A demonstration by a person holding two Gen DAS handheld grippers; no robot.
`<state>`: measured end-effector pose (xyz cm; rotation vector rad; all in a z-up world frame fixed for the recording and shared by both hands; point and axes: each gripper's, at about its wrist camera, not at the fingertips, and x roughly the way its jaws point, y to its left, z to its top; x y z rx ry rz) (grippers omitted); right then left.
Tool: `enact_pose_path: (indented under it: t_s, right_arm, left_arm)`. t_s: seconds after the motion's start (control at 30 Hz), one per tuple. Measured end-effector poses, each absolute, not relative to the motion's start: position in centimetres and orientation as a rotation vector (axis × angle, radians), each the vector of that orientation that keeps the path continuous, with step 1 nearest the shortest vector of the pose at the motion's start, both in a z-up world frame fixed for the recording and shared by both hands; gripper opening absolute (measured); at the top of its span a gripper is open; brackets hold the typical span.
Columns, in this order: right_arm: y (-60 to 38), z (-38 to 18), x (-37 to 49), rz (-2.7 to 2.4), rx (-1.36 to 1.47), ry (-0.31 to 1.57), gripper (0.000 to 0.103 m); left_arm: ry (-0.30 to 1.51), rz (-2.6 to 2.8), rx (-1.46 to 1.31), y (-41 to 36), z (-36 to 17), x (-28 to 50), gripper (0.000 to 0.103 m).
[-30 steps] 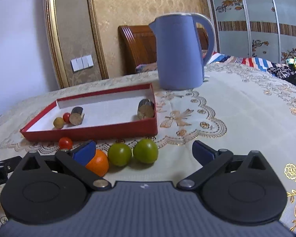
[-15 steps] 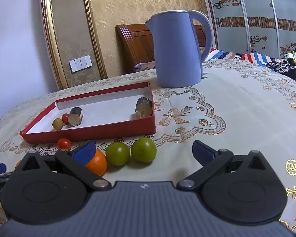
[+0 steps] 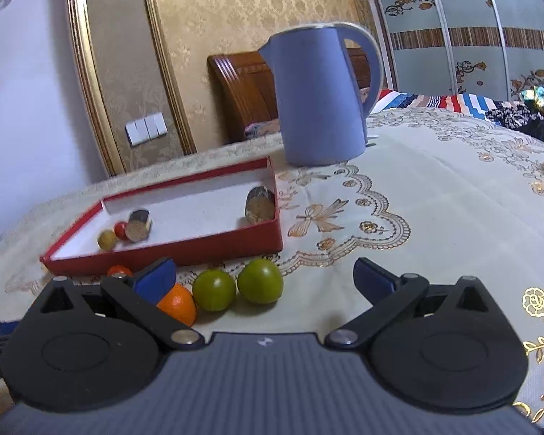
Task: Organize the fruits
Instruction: 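Hold the orange in the left gripper while the right gripper grasps a green tomato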
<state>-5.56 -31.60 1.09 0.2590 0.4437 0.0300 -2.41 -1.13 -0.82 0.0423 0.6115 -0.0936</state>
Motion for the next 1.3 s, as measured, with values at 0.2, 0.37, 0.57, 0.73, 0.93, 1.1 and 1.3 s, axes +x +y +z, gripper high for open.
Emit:
enact_pose_path:
  t_s: [0.2, 0.37, 0.57, 0.73, 0.93, 1.1, 1.3]
  right_arm:
    - [-34.0, 1.0, -6.4, -0.005, 0.158, 0.503, 0.103]
    - [-34.6, 0.5, -5.6, 0.024, 0.146, 0.563, 0.101]
    - [-32.4, 0.4, -3.6, 0.047, 0.038, 0.603, 0.092]
    - [-31.6, 0.1, -1.4, 0.074, 0.034, 0.641, 0.084]
    - [-31.4, -0.1, -0.4, 0.073, 0.046, 0.637, 0.076]
    - [-31.3, 0.0, -0.7, 0.082, 0.039, 0.621, 0.067]
    - [-30.7, -0.2, -0.3, 0.118, 0.016, 0.644, 0.039]
  left_arm:
    - [0.594, -0.036, 0.036, 0.2, -0.7, -1.2, 0.041]
    - [0.603, -0.02, -0.006, 1.0, -0.8, -0.6, 0.041]
    - [0.604, -0.026, -0.028, 1.3, -1.0, -0.7, 0.041]
    - [0.604, -0.028, -0.033, 1.5, -0.9, -0.7, 0.041]
    - [0.606, -0.03, -0.039, 1.5, -0.9, -0.7, 0.041]
    - [0.609, -0.027, -0.037, 1.5, -0.9, -0.6, 0.042]
    - [0.61, -0.027, -0.04, 1.5, -0.9, -0.6, 0.042]
